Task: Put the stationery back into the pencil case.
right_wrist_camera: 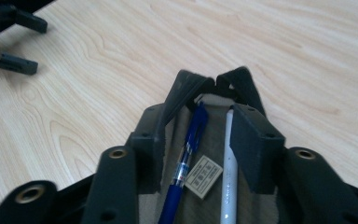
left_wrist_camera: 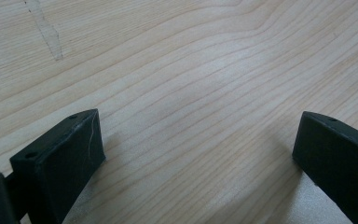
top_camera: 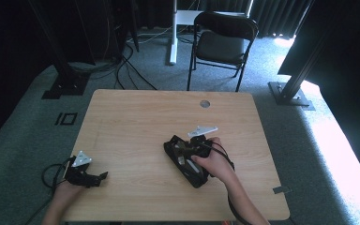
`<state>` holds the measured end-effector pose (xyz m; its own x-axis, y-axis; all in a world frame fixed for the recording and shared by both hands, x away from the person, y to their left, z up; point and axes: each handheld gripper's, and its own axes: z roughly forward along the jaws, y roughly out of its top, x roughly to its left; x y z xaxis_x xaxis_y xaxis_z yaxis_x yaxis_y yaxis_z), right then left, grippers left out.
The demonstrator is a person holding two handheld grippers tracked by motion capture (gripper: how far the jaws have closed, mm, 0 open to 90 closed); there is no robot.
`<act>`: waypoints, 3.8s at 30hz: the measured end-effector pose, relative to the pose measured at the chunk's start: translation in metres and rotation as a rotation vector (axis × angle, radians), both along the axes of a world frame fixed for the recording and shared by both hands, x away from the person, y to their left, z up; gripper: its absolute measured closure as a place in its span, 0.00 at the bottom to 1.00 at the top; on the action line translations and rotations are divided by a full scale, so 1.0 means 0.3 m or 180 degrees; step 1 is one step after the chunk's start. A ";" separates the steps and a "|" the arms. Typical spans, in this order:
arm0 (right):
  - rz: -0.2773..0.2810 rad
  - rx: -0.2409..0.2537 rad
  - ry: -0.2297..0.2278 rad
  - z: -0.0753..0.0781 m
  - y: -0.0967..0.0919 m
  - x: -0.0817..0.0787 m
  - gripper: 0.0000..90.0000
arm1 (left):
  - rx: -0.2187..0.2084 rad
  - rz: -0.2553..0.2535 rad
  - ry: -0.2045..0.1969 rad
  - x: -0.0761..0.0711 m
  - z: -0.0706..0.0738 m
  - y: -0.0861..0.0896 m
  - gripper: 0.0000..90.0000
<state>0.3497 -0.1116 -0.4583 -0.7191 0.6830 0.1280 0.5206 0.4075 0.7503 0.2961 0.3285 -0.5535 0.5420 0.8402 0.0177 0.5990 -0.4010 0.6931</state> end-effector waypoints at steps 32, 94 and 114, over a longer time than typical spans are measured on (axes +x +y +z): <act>-0.0492 0.0121 -0.0255 -0.025 -0.122 0.091 0.23 | 0.0000 0.0000 0.0000 0.000 0.000 0.000 0.02; -0.2068 -0.0421 0.0039 -0.319 -0.625 -0.021 0.20 | -0.0001 0.0001 0.0000 0.000 0.000 0.000 0.02; -0.2264 -0.0372 -0.0054 -0.335 -0.643 -0.109 0.15 | -0.0003 0.0006 -0.0002 0.000 -0.001 0.000 0.02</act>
